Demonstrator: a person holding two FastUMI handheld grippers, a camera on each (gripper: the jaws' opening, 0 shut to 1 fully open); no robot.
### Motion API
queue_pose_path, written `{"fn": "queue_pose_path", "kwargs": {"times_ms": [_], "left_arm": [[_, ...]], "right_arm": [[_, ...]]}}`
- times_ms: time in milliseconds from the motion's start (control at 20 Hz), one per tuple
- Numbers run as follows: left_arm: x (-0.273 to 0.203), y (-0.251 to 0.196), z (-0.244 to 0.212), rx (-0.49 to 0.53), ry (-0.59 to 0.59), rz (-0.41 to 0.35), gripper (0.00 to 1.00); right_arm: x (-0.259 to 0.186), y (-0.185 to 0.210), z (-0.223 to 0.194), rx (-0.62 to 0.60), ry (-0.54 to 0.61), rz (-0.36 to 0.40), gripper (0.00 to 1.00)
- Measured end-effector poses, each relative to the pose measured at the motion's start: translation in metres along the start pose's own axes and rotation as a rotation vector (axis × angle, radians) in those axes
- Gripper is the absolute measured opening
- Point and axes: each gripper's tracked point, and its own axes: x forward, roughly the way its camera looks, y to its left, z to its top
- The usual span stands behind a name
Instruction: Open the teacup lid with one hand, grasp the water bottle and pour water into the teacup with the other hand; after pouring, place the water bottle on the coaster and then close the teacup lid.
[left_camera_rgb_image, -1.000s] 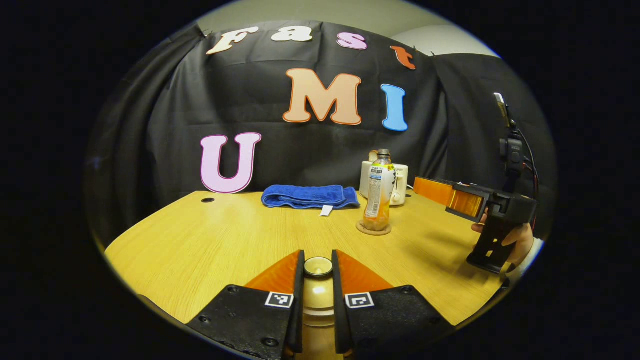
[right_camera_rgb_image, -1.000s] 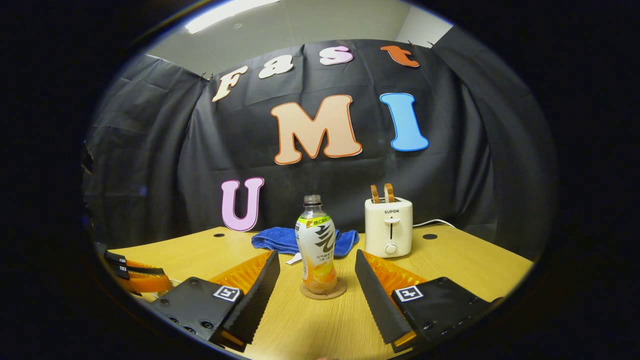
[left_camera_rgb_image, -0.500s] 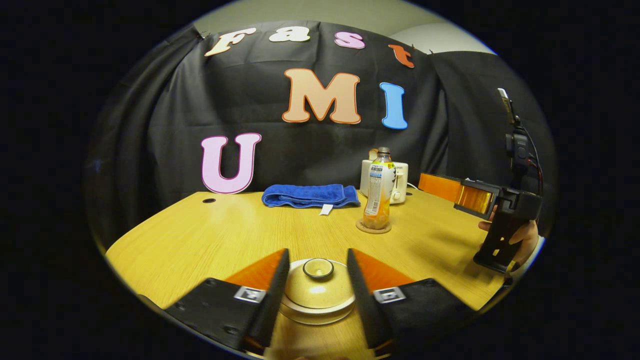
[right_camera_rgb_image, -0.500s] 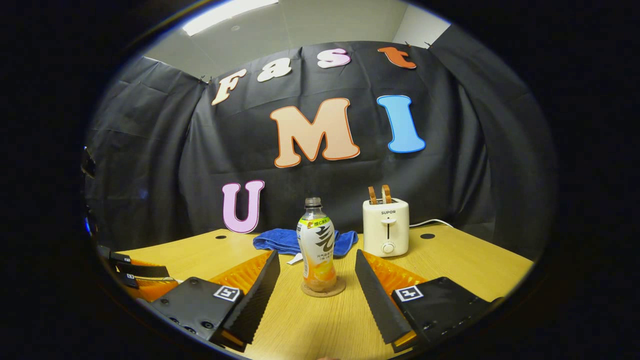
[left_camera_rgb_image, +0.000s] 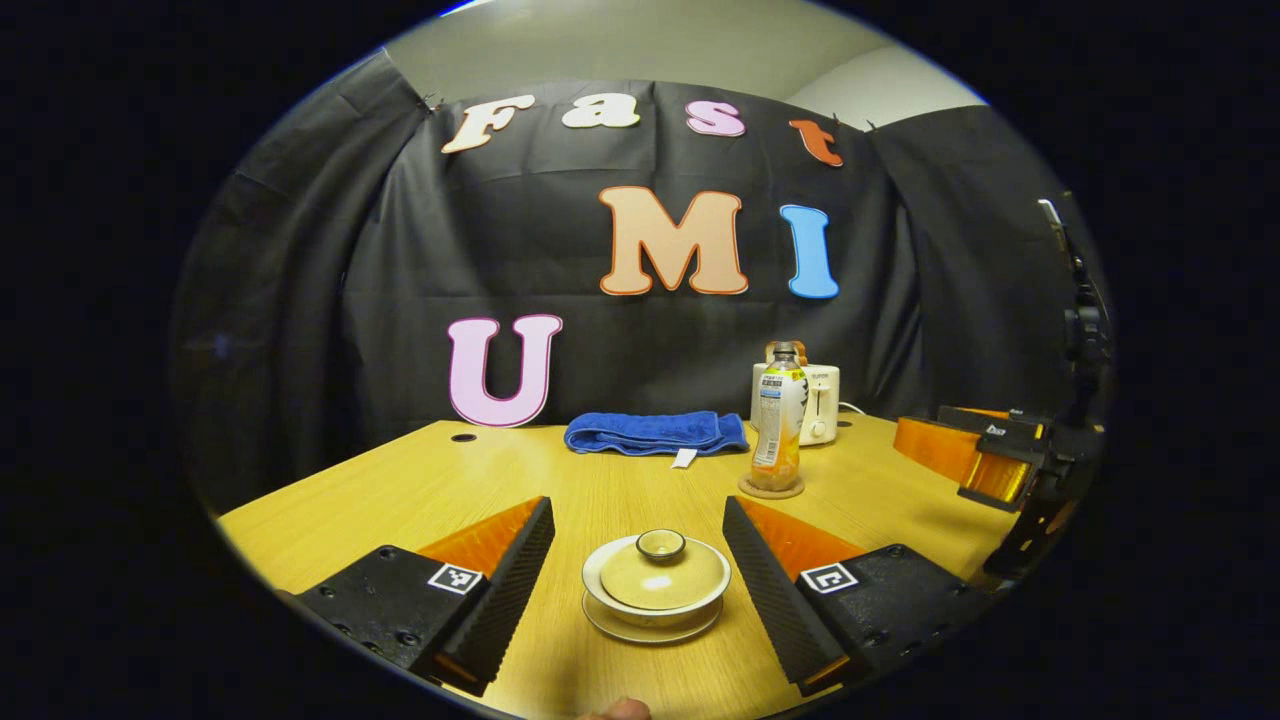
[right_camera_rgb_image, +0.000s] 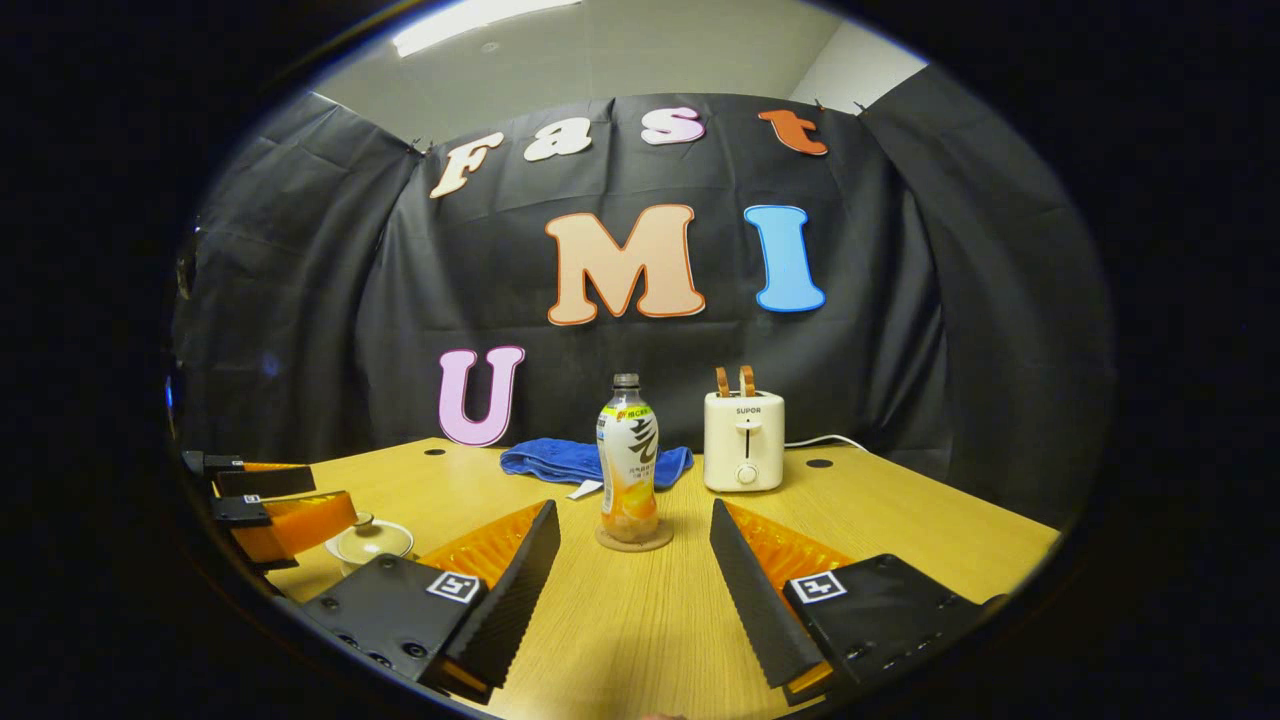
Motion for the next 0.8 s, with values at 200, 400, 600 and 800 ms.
{"fn": "queue_pose_path", "kwargs": {"times_ms": [200, 400, 600, 800], "left_arm": [[-0.003, 0.004, -0.005, 0.007, 0.003, 0.014, 0.99], [-0.004, 0.004, -0.007, 0.013, -0.002, 0.023, 0.99], [-0.003, 0.004, -0.014, 0.003, 0.013, 0.023, 0.99], [-0.004, 0.004, -0.016, -0.002, 0.015, 0.028, 0.99]], "right_arm": [[-0.015, 0.001, -0.012, 0.009, 0.009, -0.023, 0.98], [-0.019, 0.002, -0.026, 0.006, 0.03, -0.035, 0.93], [-0.02, 0.004, -0.03, -0.004, 0.037, -0.036, 0.95], [-0.02, 0.005, -0.03, -0.008, 0.034, -0.038, 0.93]]}}
